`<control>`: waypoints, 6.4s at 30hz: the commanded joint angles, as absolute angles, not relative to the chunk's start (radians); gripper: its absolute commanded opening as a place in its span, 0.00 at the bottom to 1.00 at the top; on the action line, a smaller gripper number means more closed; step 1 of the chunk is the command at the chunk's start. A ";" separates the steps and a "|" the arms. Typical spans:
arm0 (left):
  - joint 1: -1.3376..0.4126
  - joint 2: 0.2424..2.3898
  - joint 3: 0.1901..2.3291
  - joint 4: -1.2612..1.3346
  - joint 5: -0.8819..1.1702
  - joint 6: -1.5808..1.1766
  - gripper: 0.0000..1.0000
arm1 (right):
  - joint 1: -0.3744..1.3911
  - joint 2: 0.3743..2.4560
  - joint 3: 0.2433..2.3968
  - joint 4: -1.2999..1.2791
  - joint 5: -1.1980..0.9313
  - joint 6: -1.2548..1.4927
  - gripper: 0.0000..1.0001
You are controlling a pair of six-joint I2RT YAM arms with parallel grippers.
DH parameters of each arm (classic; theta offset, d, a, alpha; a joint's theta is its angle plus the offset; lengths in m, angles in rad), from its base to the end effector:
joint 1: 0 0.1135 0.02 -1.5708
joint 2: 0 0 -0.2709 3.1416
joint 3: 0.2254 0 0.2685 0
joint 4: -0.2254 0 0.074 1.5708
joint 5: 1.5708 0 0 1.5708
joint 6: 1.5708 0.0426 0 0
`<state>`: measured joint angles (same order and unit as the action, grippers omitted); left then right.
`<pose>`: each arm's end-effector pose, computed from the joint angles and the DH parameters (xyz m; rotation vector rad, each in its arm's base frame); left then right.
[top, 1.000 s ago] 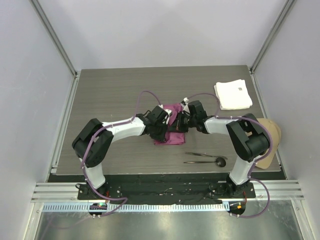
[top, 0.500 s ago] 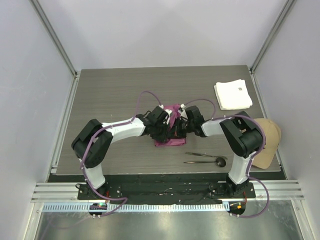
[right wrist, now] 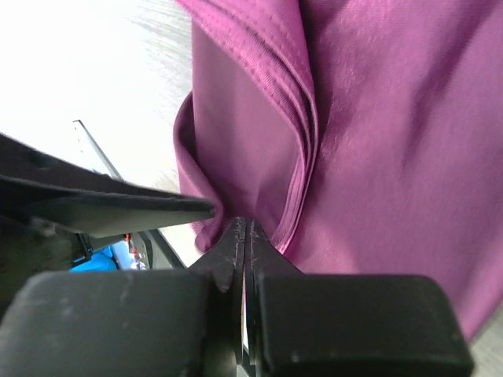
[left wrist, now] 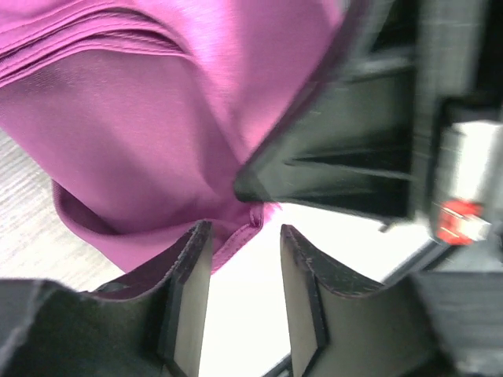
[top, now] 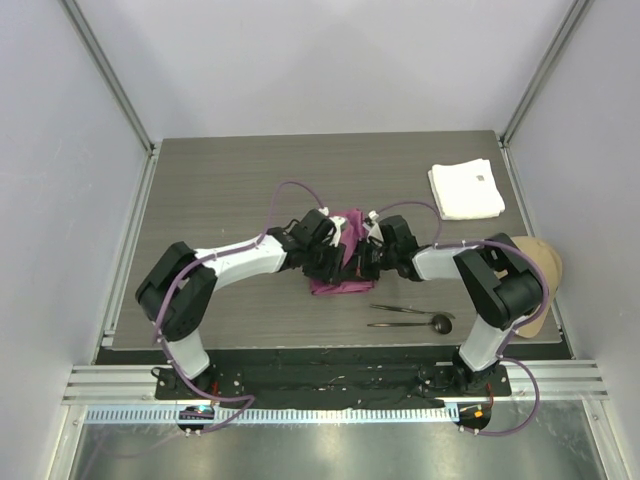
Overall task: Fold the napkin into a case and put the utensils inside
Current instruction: Fold the lower triangle-folded napkin at the center of the board, then smooth out the 2/3-rectangle-folded napkin at the center of the board.
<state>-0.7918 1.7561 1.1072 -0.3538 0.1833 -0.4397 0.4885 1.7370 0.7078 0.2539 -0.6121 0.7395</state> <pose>0.2594 -0.2738 0.1717 0.5453 2.6509 -0.6592 0.2789 0.1760 0.1111 -0.0166 2.5594 1.2694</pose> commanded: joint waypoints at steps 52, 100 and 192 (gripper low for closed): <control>-0.802 1.775 1.028 -0.198 0.207 -0.632 0.06 | 0.428 1.600 0.609 0.259 -0.644 0.722 0.01; -0.417 1.885 1.115 -0.038 0.370 -0.939 0.36 | 0.445 1.786 0.627 0.359 -0.660 0.698 0.01; -0.798 1.733 1.011 -0.038 0.155 -0.788 0.15 | 0.262 1.600 0.746 0.051 -0.684 0.549 0.09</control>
